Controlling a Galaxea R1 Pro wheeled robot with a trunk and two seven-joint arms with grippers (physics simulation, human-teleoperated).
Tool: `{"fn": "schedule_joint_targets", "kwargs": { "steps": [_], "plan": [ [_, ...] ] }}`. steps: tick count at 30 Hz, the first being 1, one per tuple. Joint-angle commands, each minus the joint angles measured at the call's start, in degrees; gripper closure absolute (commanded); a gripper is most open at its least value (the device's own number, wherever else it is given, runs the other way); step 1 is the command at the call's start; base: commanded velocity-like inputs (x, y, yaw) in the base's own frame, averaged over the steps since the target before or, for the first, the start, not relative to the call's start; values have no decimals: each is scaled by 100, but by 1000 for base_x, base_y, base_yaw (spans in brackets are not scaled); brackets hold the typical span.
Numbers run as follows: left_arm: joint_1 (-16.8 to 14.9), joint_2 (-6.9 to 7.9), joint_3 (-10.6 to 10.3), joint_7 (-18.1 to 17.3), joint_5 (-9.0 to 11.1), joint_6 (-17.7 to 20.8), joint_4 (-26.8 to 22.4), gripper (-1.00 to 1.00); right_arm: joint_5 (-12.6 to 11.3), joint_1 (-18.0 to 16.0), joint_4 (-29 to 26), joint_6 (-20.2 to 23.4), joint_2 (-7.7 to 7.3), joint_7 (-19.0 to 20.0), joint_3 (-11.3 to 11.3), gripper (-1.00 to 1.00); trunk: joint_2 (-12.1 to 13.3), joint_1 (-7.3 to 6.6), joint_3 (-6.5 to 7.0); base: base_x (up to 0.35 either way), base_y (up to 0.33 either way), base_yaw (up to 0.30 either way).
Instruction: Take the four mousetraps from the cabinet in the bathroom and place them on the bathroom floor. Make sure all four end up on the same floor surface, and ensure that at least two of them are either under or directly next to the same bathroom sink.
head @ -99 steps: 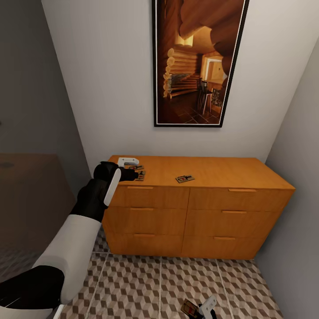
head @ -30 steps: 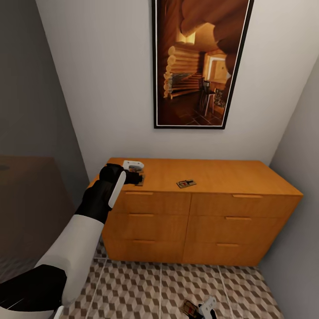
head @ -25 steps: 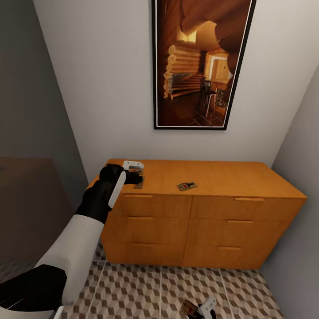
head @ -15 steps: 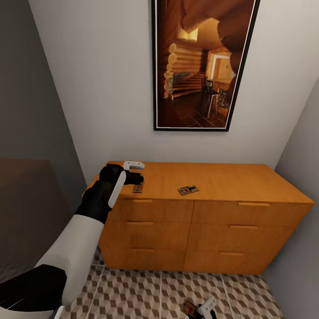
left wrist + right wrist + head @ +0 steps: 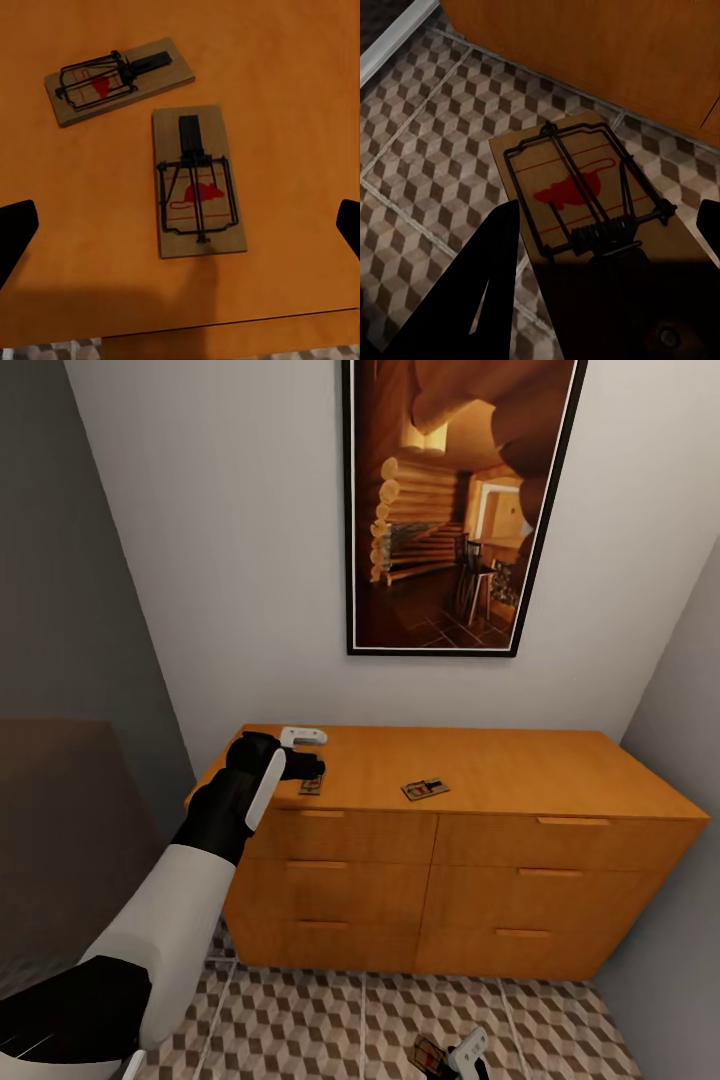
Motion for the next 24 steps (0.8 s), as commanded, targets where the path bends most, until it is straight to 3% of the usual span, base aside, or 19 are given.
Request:
{"fn": "schedule_joint_targets", "kwargs": {
  "steps": [1, 6, 15, 24],
  "plan": [
    [-4, 0, -6, 58, 62, 19, 4, -100, 24, -3, 1, -10, -1, 16, -38, 100, -3, 0, -6, 0, 0, 0],
    [-4, 5, -5, 50, 188, 19, 25, -100, 24, -3, 1, -8, -1, 16, -38, 100, -3, 0, -6, 0, 0, 0],
    [-4, 41, 4, 56, 950, 5, -15, -100, 24, -3, 1, -7, -1, 16, -38, 100, -3, 0, -6, 0, 0, 0],
    [-4, 56, 8, 57, 1084, 9, -43, -100, 24, -3, 1, 1, 6, 16, -31, 100, -3, 0, -6, 0, 0, 0]
  ]
}}
